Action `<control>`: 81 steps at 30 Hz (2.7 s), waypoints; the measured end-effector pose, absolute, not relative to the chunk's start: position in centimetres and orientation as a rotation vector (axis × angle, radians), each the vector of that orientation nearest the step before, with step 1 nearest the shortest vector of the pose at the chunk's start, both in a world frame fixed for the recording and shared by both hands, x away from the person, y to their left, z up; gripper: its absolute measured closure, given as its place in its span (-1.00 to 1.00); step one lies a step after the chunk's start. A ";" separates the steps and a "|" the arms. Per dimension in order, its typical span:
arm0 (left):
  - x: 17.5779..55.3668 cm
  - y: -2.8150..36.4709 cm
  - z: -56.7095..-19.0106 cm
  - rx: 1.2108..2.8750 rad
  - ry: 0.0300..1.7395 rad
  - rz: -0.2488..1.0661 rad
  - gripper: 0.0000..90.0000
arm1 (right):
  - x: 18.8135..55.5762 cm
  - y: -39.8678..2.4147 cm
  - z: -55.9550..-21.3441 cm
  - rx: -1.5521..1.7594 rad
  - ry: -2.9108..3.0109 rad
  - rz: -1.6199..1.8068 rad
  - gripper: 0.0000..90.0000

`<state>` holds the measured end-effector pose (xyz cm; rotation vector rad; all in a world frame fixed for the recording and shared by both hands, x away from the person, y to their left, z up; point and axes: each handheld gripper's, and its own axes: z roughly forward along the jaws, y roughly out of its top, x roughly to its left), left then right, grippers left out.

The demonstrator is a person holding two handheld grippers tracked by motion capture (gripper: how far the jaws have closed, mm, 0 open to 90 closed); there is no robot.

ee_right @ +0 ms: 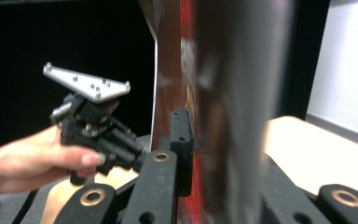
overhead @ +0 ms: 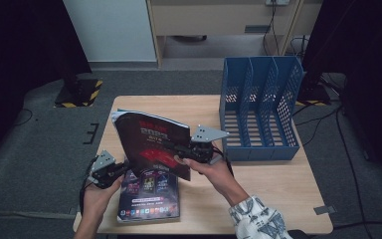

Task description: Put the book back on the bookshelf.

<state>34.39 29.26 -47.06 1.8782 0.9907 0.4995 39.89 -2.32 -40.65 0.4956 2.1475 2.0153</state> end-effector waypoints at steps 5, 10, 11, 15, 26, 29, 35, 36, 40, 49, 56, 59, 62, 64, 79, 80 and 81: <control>34.2 29.2 -47.0 1.884 0.962 0.495 0.93 | 40.1 -2.2 -38.9 0.477 2.167 1.967 0.79; 34.2 29.3 -47.1 1.892 0.941 0.484 0.92 | 40.3 -1.8 -38.1 0.454 2.184 1.955 0.86; 34.2 29.3 -47.1 1.893 0.943 0.484 0.92 | 40.3 -1.8 -38.1 0.454 2.184 1.955 0.86; 34.3 29.3 -47.2 1.883 0.959 0.517 0.81 | 40.3 -1.4 -38.0 0.460 2.178 1.929 0.92; 35.8 29.3 -46.7 1.808 0.978 0.572 0.56 | 40.4 -1.5 -38.0 0.414 2.222 1.968 0.86; 35.7 29.8 -46.6 1.806 0.973 0.543 0.79 | 40.5 -1.2 -37.7 0.396 2.251 1.998 0.66; 35.5 29.7 -46.6 1.807 0.966 0.543 0.80 | 40.8 -0.9 -37.3 0.407 2.256 1.996 0.63; 35.5 29.7 -46.6 1.807 0.966 0.543 0.80 | 40.8 -1.0 -37.3 0.402 2.259 1.993 0.61; 35.4 29.7 -46.6 1.806 0.965 0.544 0.81 | 41.1 -1.2 -37.4 0.410 2.248 1.979 0.70; 35.4 29.6 -46.6 1.798 0.985 0.541 0.85 | 40.8 -1.1 -36.1 0.393 2.221 1.913 0.80; 35.4 29.6 -46.7 1.802 0.991 0.565 0.78 | 40.7 -0.9 -35.8 0.416 2.205 1.846 0.93; 35.3 29.8 -46.9 1.776 1.048 0.625 -0.03 | 40.8 -1.0 -35.6 0.448 2.191 1.843 0.93; 35.1 30.7 -47.2 1.756 1.112 0.670 -0.15 | 40.9 -1.2 -35.3 0.462 2.172 1.847 0.93; 34.9 31.2 -47.4 1.777 1.141 0.694 -0.36 | 40.9 -1.3 -35.0 0.469 2.161 1.845 0.93; 34.7 32.0 -48.8 1.816 1.277 0.706 -0.82 | 42.9 -2.2 -31.7 0.579 2.091 1.728 0.93; 34.8 32.1 -48.8 1.812 1.280 0.704 -0.82 | 42.9 -2.2 -31.7 0.579 2.091 1.728 0.93; 34.9 32.1 -48.8 1.807 1.284 0.702 -0.84 | 43.0 -2.2 -31.6 0.579 2.088 1.723 0.93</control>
